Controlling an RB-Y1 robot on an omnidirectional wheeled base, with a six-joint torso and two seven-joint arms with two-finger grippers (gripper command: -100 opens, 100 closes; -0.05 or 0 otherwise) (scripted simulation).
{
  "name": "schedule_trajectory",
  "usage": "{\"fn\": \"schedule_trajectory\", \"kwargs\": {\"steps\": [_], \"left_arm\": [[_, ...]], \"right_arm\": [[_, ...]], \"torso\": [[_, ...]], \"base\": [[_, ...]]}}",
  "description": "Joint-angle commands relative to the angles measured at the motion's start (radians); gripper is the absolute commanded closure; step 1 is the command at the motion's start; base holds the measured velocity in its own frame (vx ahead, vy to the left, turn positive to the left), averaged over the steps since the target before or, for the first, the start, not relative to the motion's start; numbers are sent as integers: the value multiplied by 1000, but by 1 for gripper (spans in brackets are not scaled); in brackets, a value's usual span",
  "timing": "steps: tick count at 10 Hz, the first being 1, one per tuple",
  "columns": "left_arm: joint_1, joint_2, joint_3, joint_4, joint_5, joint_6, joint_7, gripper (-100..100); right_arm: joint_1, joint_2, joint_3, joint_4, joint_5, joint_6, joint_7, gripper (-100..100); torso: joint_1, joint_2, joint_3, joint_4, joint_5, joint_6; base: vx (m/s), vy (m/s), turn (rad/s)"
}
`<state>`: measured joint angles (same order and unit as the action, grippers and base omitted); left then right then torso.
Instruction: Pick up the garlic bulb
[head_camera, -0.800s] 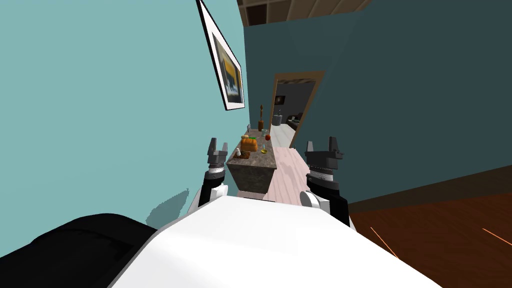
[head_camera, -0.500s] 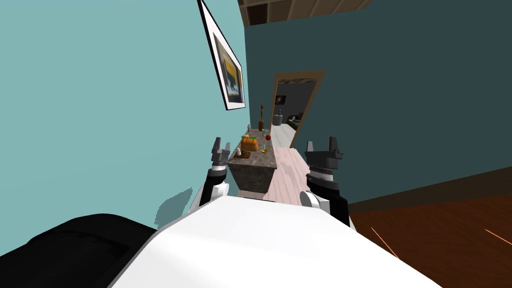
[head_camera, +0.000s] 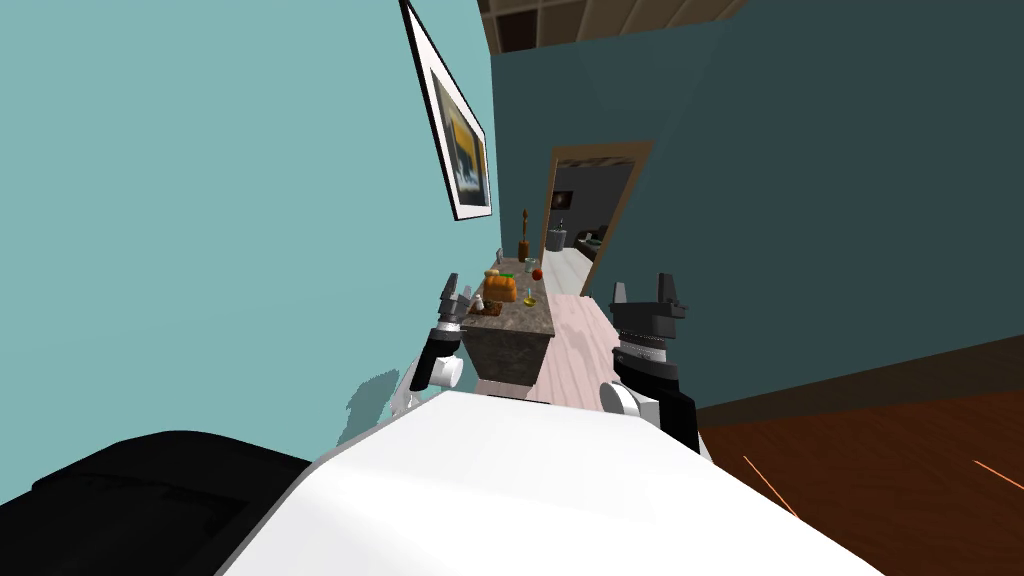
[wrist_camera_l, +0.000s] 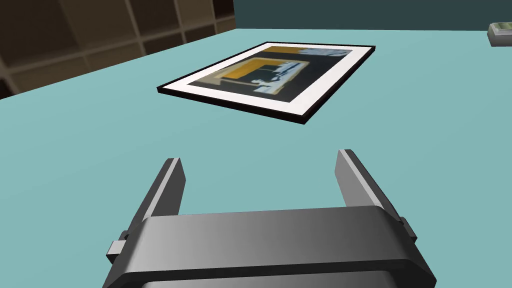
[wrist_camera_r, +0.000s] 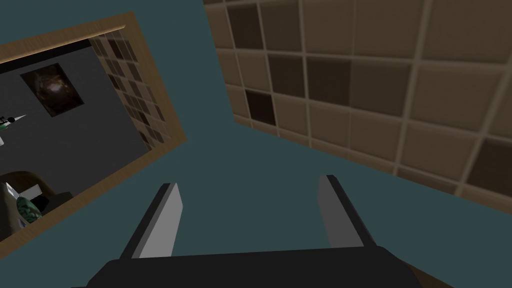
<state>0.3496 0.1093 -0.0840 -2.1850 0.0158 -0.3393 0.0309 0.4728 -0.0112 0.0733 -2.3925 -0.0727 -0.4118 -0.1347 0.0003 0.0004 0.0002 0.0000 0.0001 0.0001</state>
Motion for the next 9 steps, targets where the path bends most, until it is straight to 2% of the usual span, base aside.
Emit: {"fn": "schedule_trajectory", "kwargs": {"steps": [1, 2, 3, 4, 5, 6, 7, 8, 9], "left_arm": [[-49, 34, -8, 45, 39, 50, -19, -100], [-49, 34, -8, 45, 39, 73, -19, -100], [-86, 53, -15, 75, 63, 104, -33, -100], [-86, 53, -15, 75, 63, 123, -33, -100], [-125, 72, -23, 108, 89, 159, -47, -100], [-125, 72, -23, 108, 89, 175, -47, -100], [-162, 91, -30, 143, 116, 211, -63, -100], [-165, 91, -30, 143, 116, 230, -63, -100], [-207, 110, -38, 179, 145, 271, -79, -100]], "right_arm": [[0, 0, 0, 0, 0, 0, 0, 0], [0, 0, 0, 0, 0, 0, 0, 0], [0, 0, 0, 0, 0, 0, 0, 0], [0, 0, 0, 0, 0, 0, 0, 0], [0, 0, 0, 0, 0, 0, 0, 0], [0, 0, 0, 0, 0, 0, 0, 0], [0, 0, 0, 0, 0, 0, 0, 0], [0, 0, 0, 0, 0, 0, 0, 0], [0, 0, 0, 0, 0, 0, 0, 0]], "torso": [[0, 0, 0, 0, 0, 0], [0, 0, 0, 0, 0, 0], [0, 0, 0, 0, 0, 0], [0, 0, 0, 0, 0, 0], [0, 0, 0, 0, 0, 0], [0, 0, 0, 0, 0, 0], [0, 0, 0, 0, 0, 0], [0, -1, 0, 0, 0, 0], [0, 0, 0, 0, 0, 0]], "base": [[-23, 2, 19], [-14, 1, 4], [-9, 1, 17], [-6, 0, 3], [-6, 0, 11], [0, 0, 0], [-6, 0, 11], [0, 0, 0], [0, 0, 0]]}}
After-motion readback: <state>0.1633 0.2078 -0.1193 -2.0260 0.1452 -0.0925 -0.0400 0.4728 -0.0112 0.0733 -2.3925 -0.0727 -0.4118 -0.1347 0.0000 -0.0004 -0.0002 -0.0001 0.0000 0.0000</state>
